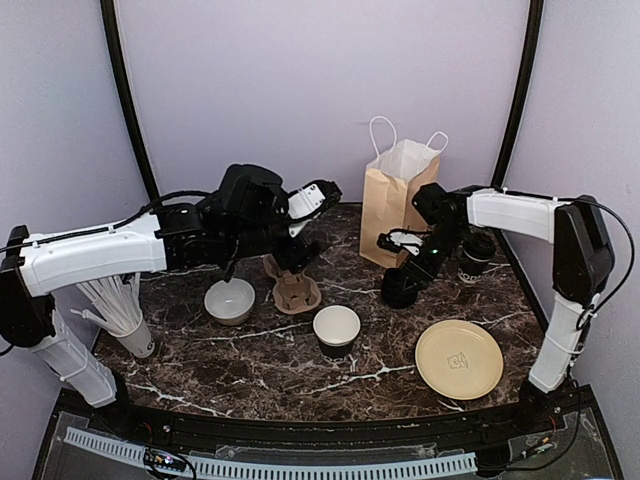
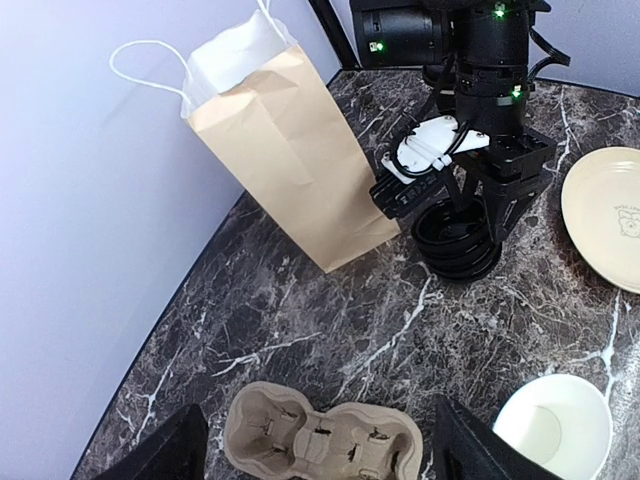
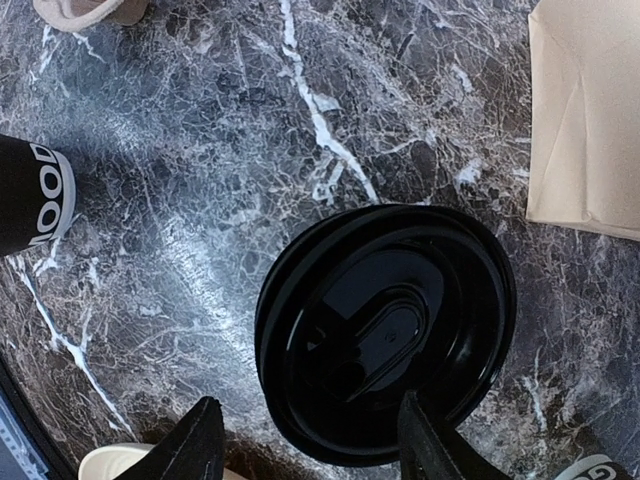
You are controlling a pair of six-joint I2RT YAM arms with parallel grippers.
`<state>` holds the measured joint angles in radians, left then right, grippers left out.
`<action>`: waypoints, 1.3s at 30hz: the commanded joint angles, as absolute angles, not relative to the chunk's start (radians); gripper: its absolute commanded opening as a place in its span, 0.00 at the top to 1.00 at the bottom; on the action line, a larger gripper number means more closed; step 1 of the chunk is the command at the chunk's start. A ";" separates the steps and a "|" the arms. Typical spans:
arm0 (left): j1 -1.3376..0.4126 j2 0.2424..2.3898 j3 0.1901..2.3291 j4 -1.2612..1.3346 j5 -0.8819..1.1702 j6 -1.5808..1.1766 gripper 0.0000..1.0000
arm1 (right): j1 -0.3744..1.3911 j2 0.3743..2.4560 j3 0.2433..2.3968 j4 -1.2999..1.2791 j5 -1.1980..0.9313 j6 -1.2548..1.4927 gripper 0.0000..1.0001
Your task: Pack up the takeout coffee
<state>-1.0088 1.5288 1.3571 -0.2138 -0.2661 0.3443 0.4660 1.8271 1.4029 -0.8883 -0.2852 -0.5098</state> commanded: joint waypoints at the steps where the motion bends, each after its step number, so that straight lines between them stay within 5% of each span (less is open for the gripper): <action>1: -1.011 1.558 1.318 -0.132 -0.257 0.281 0.20 | 0.480 1.843 1.453 -0.902 -0.279 -0.489 0.42; 26: -1.011 1.562 1.279 -0.142 -0.266 0.311 0.20 | 0.480 1.916 1.535 -0.968 -0.361 -0.484 0.84; 39: -1.011 1.566 1.258 -0.123 -0.297 0.343 0.20 | 0.480 1.860 1.542 -0.994 -0.396 -0.482 0.93</action>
<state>-1.0080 1.5723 1.2720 -0.1501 -0.2783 0.3244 0.4732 1.9079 1.5131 -0.9737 -0.3656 -0.4850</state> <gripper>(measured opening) 0.801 0.080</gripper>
